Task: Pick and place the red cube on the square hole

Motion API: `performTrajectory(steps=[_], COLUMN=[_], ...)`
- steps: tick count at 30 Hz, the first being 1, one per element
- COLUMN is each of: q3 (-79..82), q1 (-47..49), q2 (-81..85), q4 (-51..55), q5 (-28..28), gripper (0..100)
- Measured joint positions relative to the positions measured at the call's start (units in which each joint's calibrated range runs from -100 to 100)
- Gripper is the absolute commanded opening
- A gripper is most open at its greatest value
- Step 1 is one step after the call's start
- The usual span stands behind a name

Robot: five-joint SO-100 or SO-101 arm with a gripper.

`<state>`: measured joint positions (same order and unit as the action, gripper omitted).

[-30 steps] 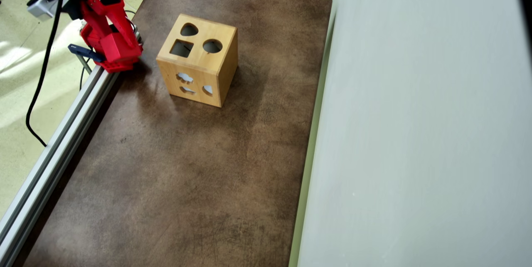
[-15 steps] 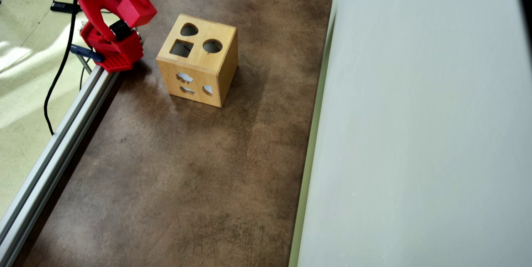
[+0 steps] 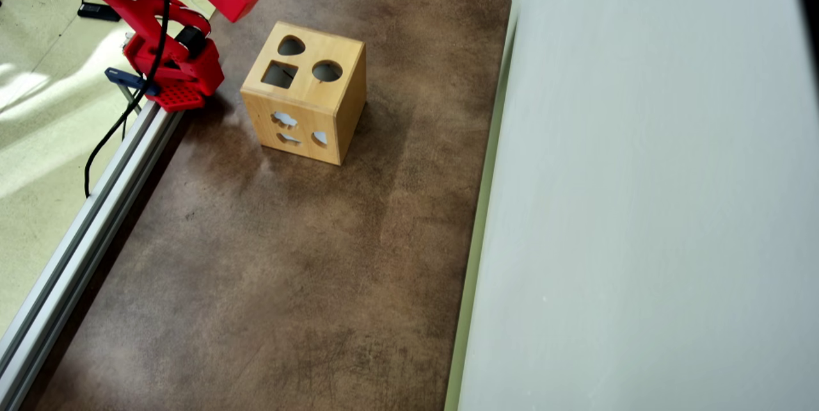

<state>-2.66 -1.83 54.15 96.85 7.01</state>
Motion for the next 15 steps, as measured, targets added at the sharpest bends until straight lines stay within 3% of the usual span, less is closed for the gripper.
performTrajectory(steps=[15], q3=[0.0], q1=[0.2], q2=[-9.2], q4=[0.0], q5=[-4.2], gripper=[1])
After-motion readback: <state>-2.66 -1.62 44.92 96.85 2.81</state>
